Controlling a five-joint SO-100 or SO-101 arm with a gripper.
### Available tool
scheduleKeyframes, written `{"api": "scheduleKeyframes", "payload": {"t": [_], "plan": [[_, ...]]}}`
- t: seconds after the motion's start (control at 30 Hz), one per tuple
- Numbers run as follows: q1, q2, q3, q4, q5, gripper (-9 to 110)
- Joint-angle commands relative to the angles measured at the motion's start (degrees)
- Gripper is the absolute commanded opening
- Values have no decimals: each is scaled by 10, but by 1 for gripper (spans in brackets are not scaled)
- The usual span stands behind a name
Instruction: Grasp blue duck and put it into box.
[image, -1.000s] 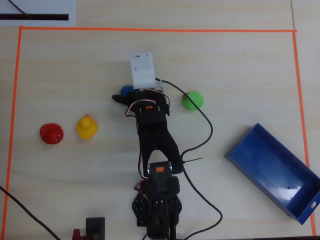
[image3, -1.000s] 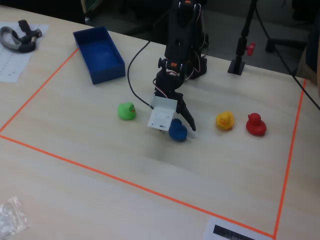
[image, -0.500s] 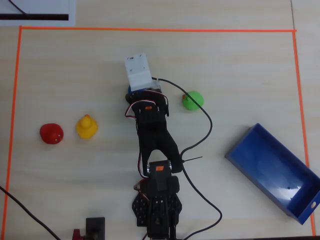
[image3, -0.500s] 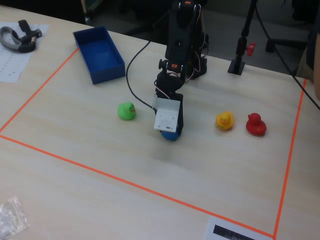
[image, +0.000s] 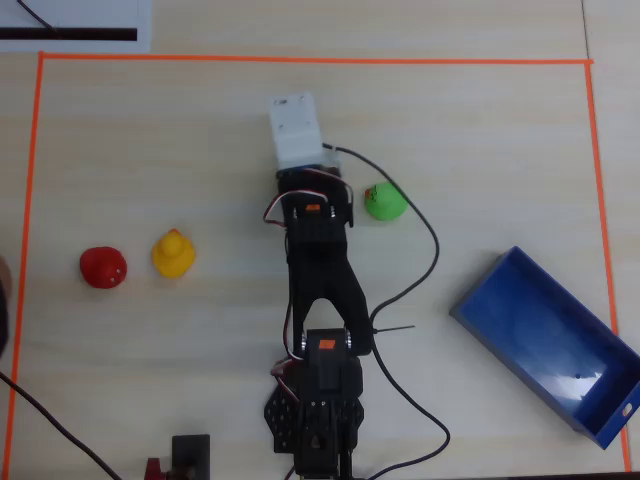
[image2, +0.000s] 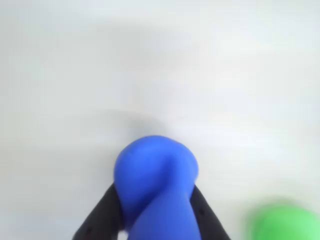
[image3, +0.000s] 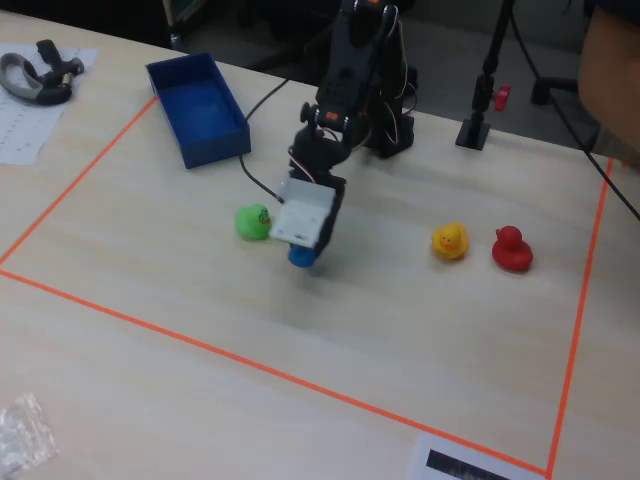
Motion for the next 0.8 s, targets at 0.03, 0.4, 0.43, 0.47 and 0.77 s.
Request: {"api": "scheduleKeyframes", "payload": {"t": [0.03,0.4,0.43,0.47,0.77], "plan": [[129,18,-399,406,25,0],[531,-23,-613,569,-63,0],[566,-21,-599,553,-72,0],[599,-20,-584,540,-82,0],[737,13,-366,382,-107,0]]}}
